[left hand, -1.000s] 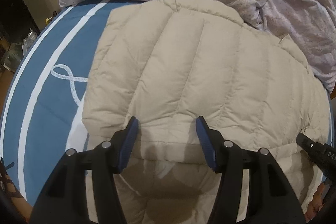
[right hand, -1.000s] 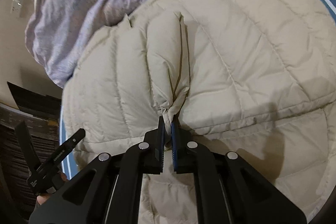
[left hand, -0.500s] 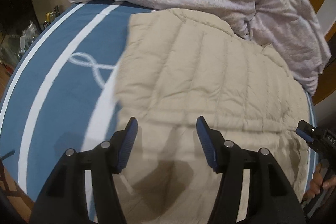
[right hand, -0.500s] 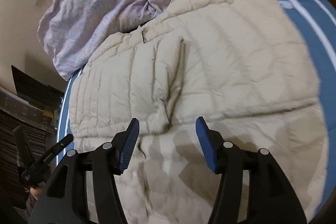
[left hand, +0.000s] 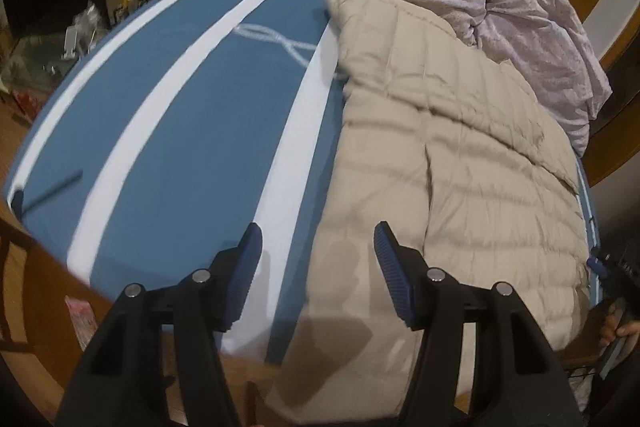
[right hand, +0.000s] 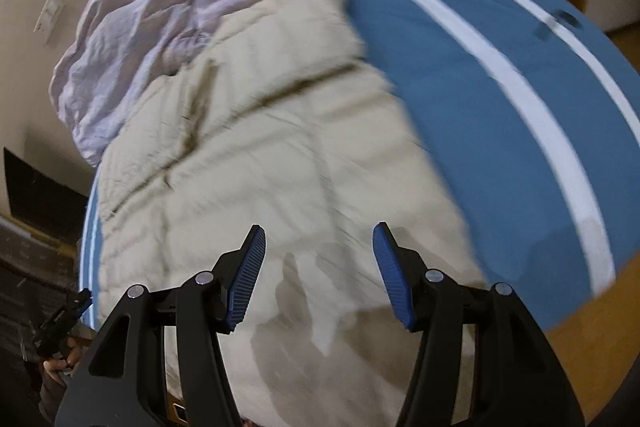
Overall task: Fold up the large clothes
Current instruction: 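Fold the side edge over toward the jacket center with the right gripper, then grasp the jacket hem with both grippers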
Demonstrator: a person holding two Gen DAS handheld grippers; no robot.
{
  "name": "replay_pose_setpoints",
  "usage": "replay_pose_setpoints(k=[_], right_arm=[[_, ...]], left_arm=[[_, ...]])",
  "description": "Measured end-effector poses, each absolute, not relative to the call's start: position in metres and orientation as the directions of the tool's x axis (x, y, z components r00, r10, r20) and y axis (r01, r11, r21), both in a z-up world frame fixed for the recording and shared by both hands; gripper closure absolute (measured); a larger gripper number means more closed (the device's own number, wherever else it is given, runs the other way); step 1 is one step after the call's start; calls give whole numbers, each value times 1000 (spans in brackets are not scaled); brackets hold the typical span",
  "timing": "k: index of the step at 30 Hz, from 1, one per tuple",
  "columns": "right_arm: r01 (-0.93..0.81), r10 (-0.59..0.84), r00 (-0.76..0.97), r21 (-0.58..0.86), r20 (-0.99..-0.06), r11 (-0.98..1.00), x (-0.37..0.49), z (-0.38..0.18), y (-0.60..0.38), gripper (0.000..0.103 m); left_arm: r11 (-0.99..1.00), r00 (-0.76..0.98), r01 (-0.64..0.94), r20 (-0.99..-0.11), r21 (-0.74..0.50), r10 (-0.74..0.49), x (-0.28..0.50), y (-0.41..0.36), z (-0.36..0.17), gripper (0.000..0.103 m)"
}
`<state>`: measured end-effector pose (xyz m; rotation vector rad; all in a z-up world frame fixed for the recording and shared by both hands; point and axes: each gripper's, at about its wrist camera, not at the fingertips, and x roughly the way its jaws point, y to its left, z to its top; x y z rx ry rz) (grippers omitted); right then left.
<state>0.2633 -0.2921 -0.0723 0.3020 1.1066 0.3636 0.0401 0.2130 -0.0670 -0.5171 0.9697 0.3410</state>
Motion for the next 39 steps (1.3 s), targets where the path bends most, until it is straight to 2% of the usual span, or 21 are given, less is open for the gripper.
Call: replay_pose_setpoints(k=[12, 20, 22, 23, 24, 26, 30, 32, 34, 35, 37, 39], right_arm=[[-29, 373, 447, 403, -813, 915, 206, -94, -372, 45], [-68, 409, 424, 422, -808, 904, 201, -104, -370, 45], [-81, 451, 407, 460, -794, 884, 199, -106, -371, 57], [-88, 455, 405, 462, -793, 883, 198, -107, -370, 57], [-97, 458, 405, 461, -791, 882, 197, -107, -369, 63], [-110, 475, 396, 473, -786, 874, 194, -109, -368, 66], [-115, 492, 390, 489, -778, 865, 192, -110, -367, 68], [-115, 505, 381, 502, -774, 857, 193, -111, -367, 77], [-123, 531, 359, 525, -768, 842, 193, -114, -364, 89], [-130, 541, 356, 533, -762, 836, 192, -113, -363, 91], [-138, 565, 355, 556, -745, 820, 192, -110, -361, 95], [-142, 585, 363, 578, -725, 804, 193, -106, -360, 96]], left_arm=[[794, 573, -475, -818, -380, -49, -3, 191, -91, 46], [793, 585, -466, -809, -392, -57, -8, 176, -93, 47], [790, 587, -467, -808, -397, -59, -9, 173, -94, 53], [790, 588, -466, -807, -399, -61, -9, 171, -94, 56], [791, 589, -464, -806, -400, -62, -10, 170, -95, 58], [792, 590, -460, -805, -401, -64, -10, 168, -95, 62], [792, 595, -455, -801, -407, -69, -12, 166, -96, 63], [791, 595, -454, -800, -410, -74, -12, 165, -96, 66], [790, 592, -453, -802, -412, -79, -13, 165, -97, 75], [789, 593, -451, -801, -416, -83, -12, 164, -97, 83], [790, 598, -446, -797, -421, -87, -14, 164, -95, 92], [793, 607, -437, -790, -424, -88, -14, 164, -89, 97]])
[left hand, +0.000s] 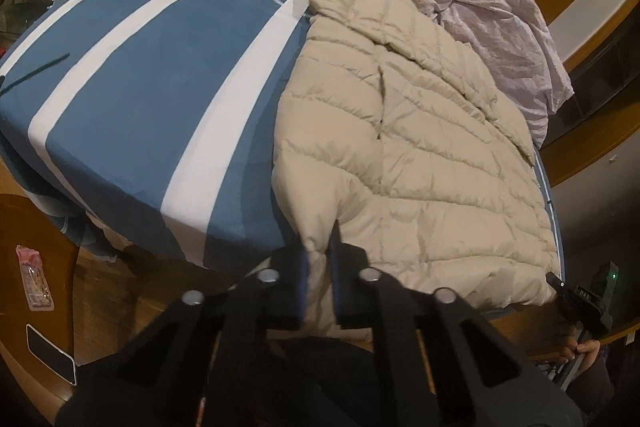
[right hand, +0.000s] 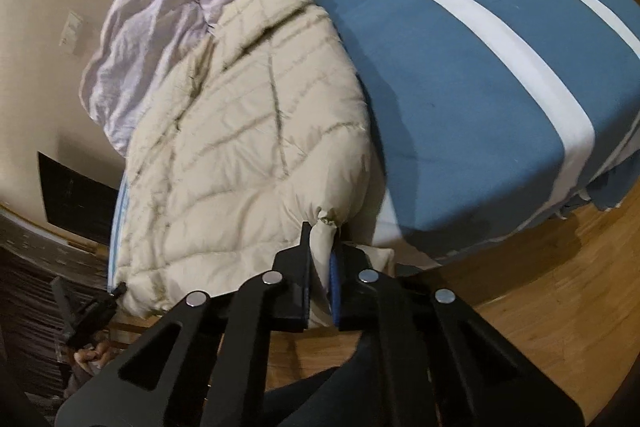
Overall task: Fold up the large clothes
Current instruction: 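Grasp the jacket hem with both grippers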
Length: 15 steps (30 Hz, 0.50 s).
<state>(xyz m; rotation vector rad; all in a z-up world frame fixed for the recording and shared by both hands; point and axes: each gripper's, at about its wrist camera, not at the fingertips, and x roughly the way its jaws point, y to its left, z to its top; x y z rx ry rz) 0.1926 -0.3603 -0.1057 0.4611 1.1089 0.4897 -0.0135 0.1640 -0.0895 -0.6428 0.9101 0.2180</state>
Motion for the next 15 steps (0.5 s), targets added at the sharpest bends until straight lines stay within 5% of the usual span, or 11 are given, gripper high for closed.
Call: replay_pose_setpoints(k=[15], right_arm=[[-238, 634, 482, 606, -605, 759, 244, -33, -338, 98]], left_arm=[[805, 715, -419, -699, -419, 8, 21, 189, -13, 100]])
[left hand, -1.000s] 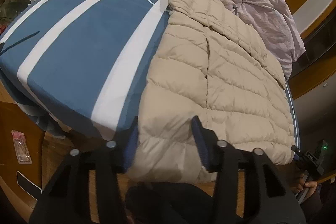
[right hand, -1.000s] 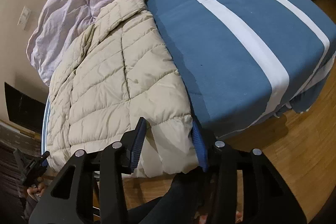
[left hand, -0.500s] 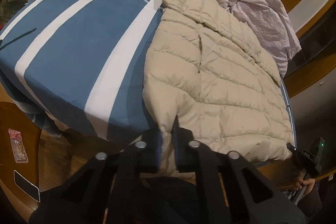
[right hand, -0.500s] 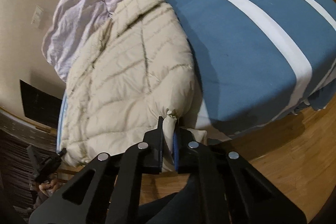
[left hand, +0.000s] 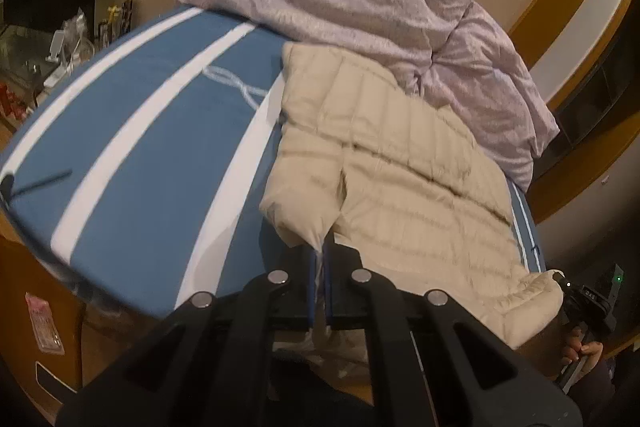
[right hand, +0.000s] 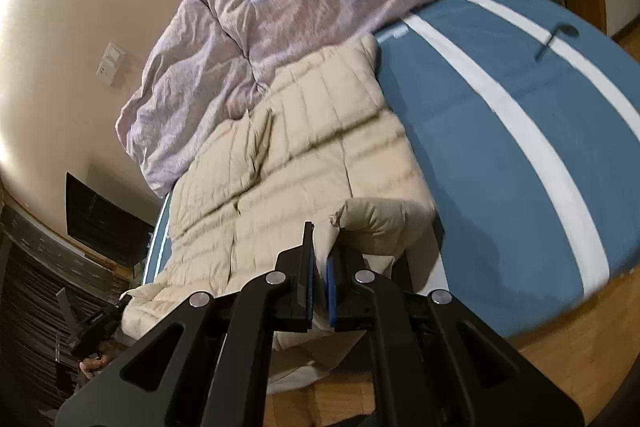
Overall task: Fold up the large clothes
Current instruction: 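Grasp the jacket hem with both grippers, then lift the hem with both grippers and fold it toward the collar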
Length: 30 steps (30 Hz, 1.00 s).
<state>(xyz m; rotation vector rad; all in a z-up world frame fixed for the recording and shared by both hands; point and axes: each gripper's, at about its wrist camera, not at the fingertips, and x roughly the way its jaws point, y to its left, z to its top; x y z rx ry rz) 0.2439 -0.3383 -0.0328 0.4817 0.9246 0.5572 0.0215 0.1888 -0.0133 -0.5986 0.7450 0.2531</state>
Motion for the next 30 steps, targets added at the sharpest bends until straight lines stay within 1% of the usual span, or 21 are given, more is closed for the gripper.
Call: replay_pose_setpoints(k=[8, 14, 24, 30], right_arm=[[-250, 631, 518, 603, -578, 757, 292, -12, -326, 98], [-252, 631, 533, 606, -563, 754, 333, 0, -316, 98], [-248, 636, 530, 614, -561, 749, 407, 6, -293, 98], [-254, 628, 528, 600, -571, 759, 451, 7, -276, 98]], left_arm=[[813, 725, -439, -685, -382, 70, 74, 204, 19, 100], [818, 731, -453, -674, -355, 112, 119, 217, 33, 100], [806, 722, -495, -670, -326, 172, 194, 239, 43, 100], [789, 697, -533, -688, -306, 204, 238, 254, 37, 100]])
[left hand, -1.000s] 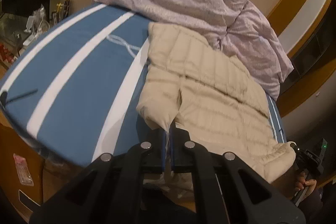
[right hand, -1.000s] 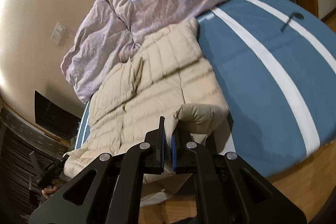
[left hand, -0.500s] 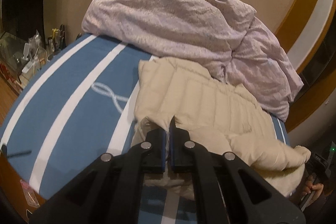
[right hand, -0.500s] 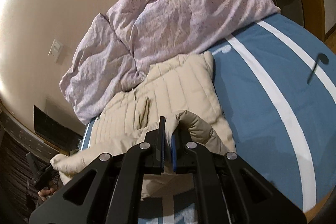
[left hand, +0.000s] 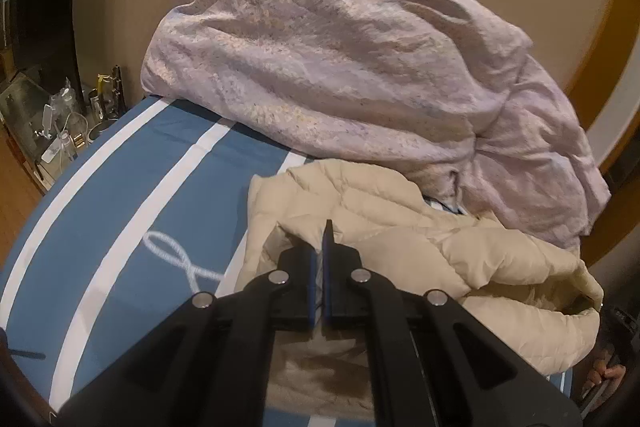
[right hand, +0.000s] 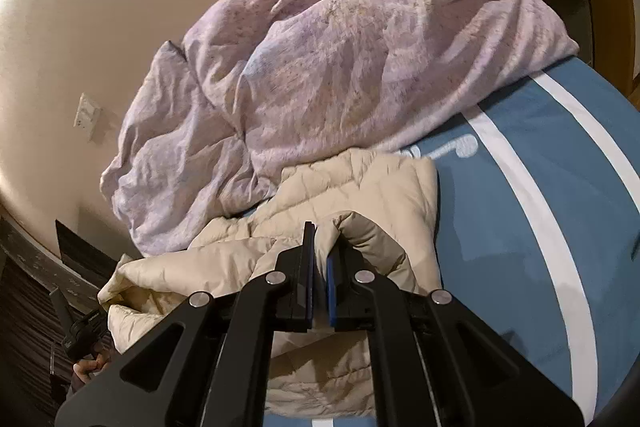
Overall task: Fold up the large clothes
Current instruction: 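Lift the hem with both grippers and fold it toward the collar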
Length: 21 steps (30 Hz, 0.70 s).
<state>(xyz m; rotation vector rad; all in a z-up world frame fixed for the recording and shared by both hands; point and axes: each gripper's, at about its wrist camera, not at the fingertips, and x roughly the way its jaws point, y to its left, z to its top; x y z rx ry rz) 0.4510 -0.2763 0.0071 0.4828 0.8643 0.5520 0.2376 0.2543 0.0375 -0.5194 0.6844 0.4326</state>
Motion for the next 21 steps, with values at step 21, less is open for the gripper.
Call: replay_pose_setpoints(k=[21], right_arm=[[-87, 590, 430, 619, -683, 781, 554, -48, -239, 59]], left_arm=[[662, 566, -676, -804, -324, 184, 331, 295, -14, 86]])
